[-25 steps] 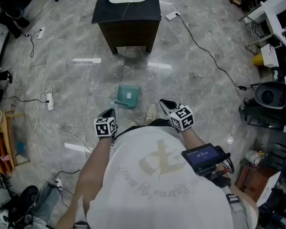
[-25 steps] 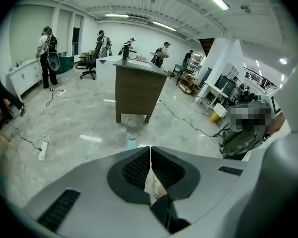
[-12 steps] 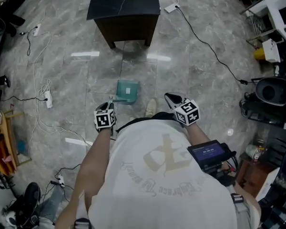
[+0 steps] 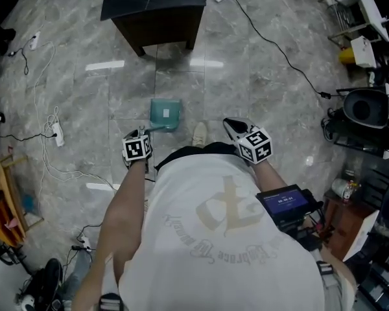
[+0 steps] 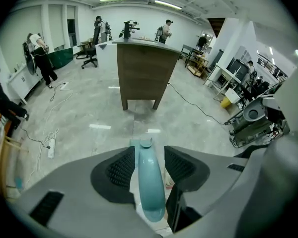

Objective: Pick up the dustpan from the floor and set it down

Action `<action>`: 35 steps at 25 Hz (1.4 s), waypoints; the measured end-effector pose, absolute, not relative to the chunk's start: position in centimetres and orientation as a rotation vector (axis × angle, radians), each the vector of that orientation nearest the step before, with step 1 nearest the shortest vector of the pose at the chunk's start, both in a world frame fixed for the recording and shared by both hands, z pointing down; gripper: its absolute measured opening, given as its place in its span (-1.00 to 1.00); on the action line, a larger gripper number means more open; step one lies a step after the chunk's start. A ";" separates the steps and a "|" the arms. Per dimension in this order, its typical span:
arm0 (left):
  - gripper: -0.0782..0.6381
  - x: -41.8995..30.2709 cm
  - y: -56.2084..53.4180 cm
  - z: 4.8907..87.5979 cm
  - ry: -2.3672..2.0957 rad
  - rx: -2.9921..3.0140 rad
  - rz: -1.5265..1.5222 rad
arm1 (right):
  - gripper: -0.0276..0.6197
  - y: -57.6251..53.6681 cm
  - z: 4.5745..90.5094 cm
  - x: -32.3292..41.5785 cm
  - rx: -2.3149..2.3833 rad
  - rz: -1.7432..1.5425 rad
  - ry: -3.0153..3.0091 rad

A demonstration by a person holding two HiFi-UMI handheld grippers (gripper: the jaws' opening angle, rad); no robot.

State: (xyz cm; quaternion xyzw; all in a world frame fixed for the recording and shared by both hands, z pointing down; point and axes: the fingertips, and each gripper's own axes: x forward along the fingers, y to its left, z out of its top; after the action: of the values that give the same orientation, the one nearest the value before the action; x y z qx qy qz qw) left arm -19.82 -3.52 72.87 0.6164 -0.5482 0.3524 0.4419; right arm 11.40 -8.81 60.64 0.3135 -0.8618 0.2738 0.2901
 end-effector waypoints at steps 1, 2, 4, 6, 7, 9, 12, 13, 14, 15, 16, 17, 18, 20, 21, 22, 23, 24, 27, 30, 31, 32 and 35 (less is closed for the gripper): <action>-0.27 -19.8 -3.5 73.2 -1.353 1.527 0.887 | -0.86 -8.6 60.7 11.6 0.841 0.733 -2.293; -0.27 -19.9 -3.5 73.7 -1.345 1.525 0.898 | -0.86 -8.5 60.8 11.8 0.846 0.734 -2.287; -0.27 -20.0 -3.4 74.4 -1.328 1.517 0.912 | -0.86 -8.4 60.9 12.2 0.857 0.735 -2.277; -0.27 -20.3 -3.3 75.0 -1.316 1.509 0.926 | -0.86 -8.4 61.0 12.7 0.869 0.740 -2.269; -0.27 -20.2 -3.2 75.2 -1.310 1.506 0.934 | -0.86 -8.3 61.0 13.1 0.876 0.743 -2.263; -0.27 -20.0 -3.1 75.7 -1.298 1.501 0.944 | -0.86 -8.3 60.9 14.0 0.889 0.747 -2.251; -0.28 -19.8 -3.1 76.5 -1.291 1.483 0.946 | -0.86 -8.3 61.0 14.9 0.900 0.748 -2.234; -0.28 -19.7 -3.0 76.7 -1.291 1.472 0.948 | -0.86 -8.3 61.1 15.1 0.901 0.748 -2.228; -0.28 -19.7 -3.0 77.0 -1.290 1.460 0.950 | -0.86 -8.3 61.1 15.4 0.902 0.749 -2.222; -0.28 -19.6 -3.0 77.2 -1.290 1.449 0.954 | -0.86 -8.3 61.2 15.6 0.902 0.749 -2.217; -0.28 -19.6 -3.0 77.5 -1.292 1.436 0.959 | -0.86 -8.4 61.2 15.7 0.901 0.748 -2.212; -0.31 -19.7 -3.0 77.7 -1.295 1.423 0.965 | -0.86 -8.6 61.2 15.8 0.900 0.747 -2.210; -0.38 -19.8 -3.0 77.8 -1.301 1.412 0.972 | -0.86 -8.7 61.1 15.9 0.899 0.745 -2.209; -0.48 -19.9 -3.0 78.1 -1.317 1.396 0.975 | -0.86 -9.0 61.0 16.0 0.898 0.740 -2.210; -0.49 -20.0 -3.1 78.1 -1.325 1.392 0.971 | -0.86 -9.2 61.0 16.0 0.897 0.738 -2.211; -0.49 -20.0 -3.1 78.2 -1.330 1.389 0.969 | -0.86 -9.3 61.0 16.0 0.894 0.736 -2.213; -0.49 -20.0 -3.0 78.2 -1.332 1.387 0.970 | -0.86 -9.3 61.0 16.1 0.891 0.736 -2.215; -0.49 -19.9 -3.0 78.1 -1.332 1.386 0.975 | -0.86 -9.4 61.1 16.2 0.886 0.736 -2.215; -0.49 -19.6 -3.4 77.9 -1.337 1.388 0.985 | -0.86 -9.8 61.4 16.6 0.872 0.741 -2.215; -0.50 -19.3 -3.4 77.3 -1.353 1.400 0.979 | -0.86 -10.1 61.7 16.6 0.851 0.744 -2.223; -0.50 -19.1 -3.3 77.0 -1.358 1.407 0.979 | -0.86 -10.1 61.8 16.5 0.844 0.743 -2.229; -0.50 -18.9 -3.2 76.7 -1.363 1.415 0.980 | -0.86 -10.1 61.8 16.4 0.837 0.742 -2.235; -0.50 -18.7 -2.6 75.7 -1.370 1.431 0.993 | -0.86 -10.4 61.7 15.7 0.813 0.734 -2.262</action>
State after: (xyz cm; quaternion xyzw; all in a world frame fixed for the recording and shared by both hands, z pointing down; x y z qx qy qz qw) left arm -18.68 -2.60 75.68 0.5778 -0.5533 0.4011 0.4462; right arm 15.72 -10.40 61.69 0.3078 -0.8558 0.2779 0.3091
